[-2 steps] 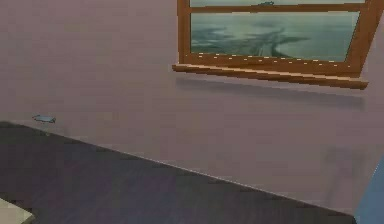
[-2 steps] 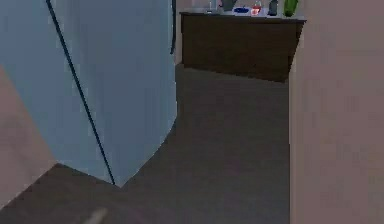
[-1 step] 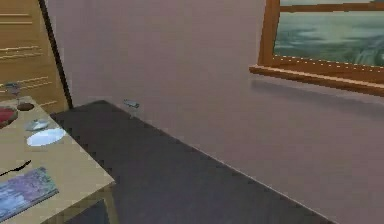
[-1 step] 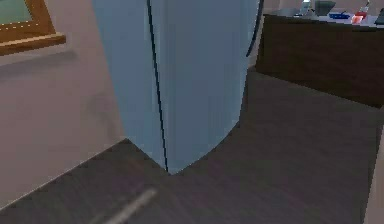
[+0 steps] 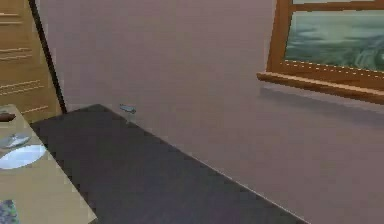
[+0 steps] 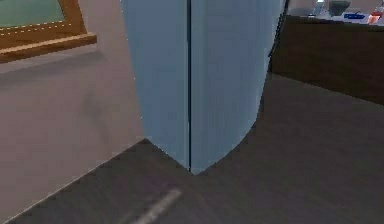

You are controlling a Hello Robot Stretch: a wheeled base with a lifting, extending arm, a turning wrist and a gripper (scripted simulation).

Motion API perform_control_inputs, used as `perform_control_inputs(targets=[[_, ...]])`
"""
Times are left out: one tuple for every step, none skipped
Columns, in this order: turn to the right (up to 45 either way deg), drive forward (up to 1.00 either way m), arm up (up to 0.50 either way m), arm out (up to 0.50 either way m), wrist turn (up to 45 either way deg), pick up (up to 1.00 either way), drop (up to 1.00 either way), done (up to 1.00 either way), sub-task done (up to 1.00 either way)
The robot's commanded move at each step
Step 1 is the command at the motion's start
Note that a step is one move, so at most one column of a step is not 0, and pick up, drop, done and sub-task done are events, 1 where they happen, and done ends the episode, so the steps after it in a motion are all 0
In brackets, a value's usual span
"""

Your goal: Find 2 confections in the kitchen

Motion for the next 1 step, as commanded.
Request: perform_control_inputs(targets=[[45.0,0.0,0.0,0.0,0.0,0.0,0.0,0.0,0.0]])
